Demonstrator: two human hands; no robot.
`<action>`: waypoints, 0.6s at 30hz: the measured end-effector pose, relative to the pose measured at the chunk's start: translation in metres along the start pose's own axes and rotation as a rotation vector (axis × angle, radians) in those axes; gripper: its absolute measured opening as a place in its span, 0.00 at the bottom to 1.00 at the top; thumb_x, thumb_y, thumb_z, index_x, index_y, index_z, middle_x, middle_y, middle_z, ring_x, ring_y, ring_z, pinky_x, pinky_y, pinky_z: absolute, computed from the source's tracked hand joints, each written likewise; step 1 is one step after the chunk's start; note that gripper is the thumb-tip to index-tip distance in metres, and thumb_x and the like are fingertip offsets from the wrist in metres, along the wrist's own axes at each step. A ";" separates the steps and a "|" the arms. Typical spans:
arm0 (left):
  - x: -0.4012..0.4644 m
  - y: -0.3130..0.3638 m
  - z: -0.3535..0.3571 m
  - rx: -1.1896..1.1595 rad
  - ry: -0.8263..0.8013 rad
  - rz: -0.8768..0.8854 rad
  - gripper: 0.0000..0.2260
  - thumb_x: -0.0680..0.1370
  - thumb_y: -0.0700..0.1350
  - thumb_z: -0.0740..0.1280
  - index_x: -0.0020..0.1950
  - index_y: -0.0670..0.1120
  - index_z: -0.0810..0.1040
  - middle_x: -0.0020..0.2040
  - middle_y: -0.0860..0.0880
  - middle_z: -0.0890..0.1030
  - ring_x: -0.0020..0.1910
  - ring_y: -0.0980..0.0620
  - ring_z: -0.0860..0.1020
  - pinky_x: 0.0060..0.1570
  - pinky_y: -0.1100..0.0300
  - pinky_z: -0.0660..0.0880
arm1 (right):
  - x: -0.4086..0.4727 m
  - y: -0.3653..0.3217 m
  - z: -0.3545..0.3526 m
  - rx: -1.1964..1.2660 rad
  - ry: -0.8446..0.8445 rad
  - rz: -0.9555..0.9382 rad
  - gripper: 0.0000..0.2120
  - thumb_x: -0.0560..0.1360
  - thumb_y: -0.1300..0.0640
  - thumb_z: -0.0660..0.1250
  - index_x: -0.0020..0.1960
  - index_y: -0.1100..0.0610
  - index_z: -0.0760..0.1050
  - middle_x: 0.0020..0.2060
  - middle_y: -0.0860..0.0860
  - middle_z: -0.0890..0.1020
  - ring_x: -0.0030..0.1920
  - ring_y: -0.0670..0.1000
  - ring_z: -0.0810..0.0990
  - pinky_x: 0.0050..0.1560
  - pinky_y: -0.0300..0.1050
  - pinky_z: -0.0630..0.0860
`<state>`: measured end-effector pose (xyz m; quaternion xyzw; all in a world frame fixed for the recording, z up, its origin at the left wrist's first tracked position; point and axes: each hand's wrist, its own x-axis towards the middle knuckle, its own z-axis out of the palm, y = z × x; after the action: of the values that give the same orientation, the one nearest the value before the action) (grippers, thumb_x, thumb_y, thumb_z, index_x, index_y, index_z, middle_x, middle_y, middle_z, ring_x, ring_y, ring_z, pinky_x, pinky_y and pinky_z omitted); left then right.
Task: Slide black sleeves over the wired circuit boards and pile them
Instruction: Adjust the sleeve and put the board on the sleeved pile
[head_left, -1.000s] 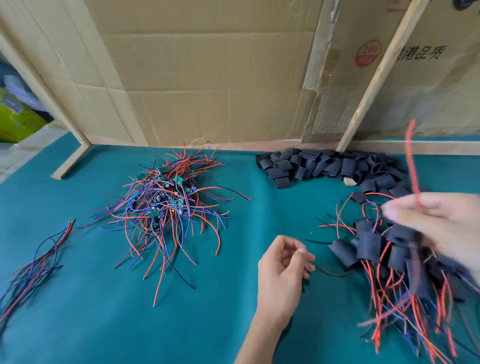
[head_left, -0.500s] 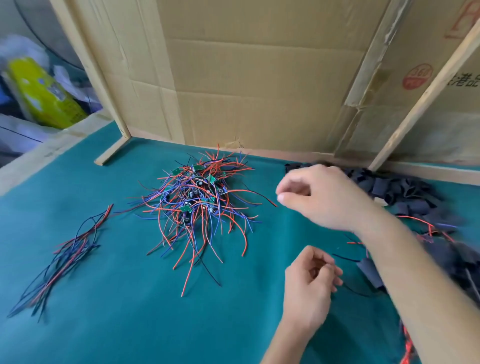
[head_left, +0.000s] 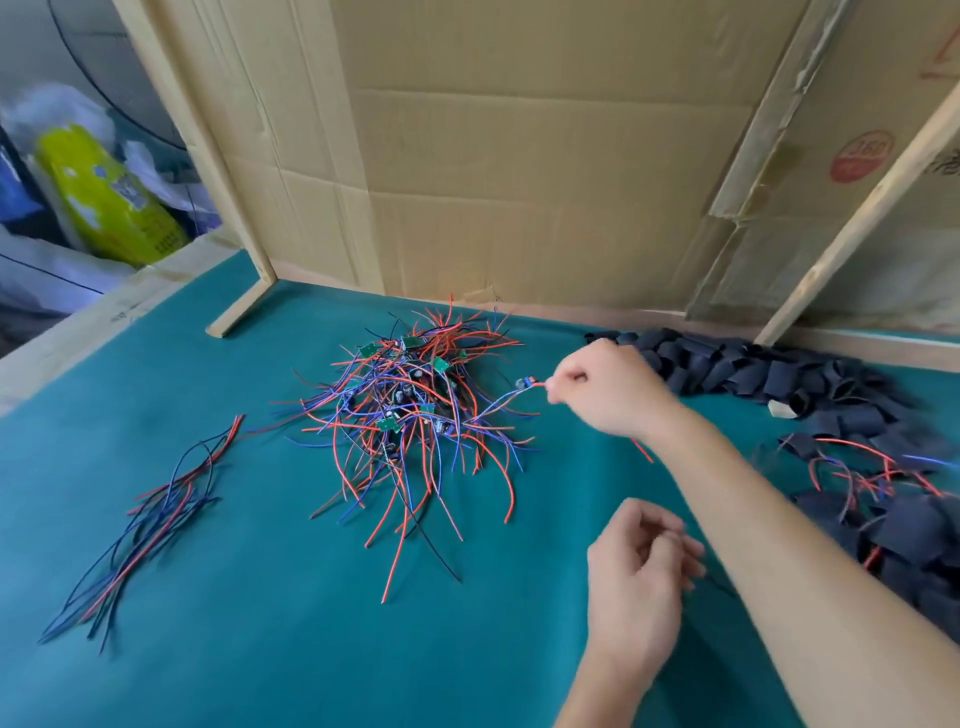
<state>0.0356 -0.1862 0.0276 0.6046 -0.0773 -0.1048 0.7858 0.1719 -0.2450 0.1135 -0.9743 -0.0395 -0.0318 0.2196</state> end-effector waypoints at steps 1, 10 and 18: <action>0.003 -0.006 0.000 -0.018 0.028 0.000 0.05 0.77 0.44 0.62 0.45 0.49 0.77 0.37 0.50 0.83 0.32 0.60 0.79 0.35 0.68 0.75 | -0.012 0.009 -0.014 0.046 0.039 0.004 0.11 0.78 0.52 0.70 0.40 0.54 0.86 0.30 0.56 0.80 0.38 0.58 0.80 0.38 0.49 0.71; 0.015 -0.026 0.001 -0.106 0.177 -0.009 0.17 0.88 0.50 0.55 0.53 0.42 0.80 0.41 0.46 0.85 0.38 0.49 0.82 0.39 0.55 0.79 | -0.149 0.064 -0.013 0.217 -0.276 0.060 0.11 0.77 0.53 0.69 0.36 0.51 0.81 0.29 0.46 0.85 0.28 0.42 0.77 0.37 0.40 0.74; 0.015 -0.029 0.000 0.008 0.169 0.012 0.12 0.84 0.33 0.55 0.48 0.41 0.77 0.39 0.47 0.83 0.37 0.52 0.79 0.38 0.61 0.75 | -0.076 0.093 -0.025 0.282 -0.153 0.235 0.08 0.73 0.56 0.73 0.36 0.55 0.84 0.32 0.49 0.86 0.35 0.50 0.84 0.33 0.36 0.76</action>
<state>0.0475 -0.1974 -0.0007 0.6138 -0.0145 -0.0485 0.7878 0.1033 -0.3438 0.0903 -0.9314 0.0541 0.0742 0.3523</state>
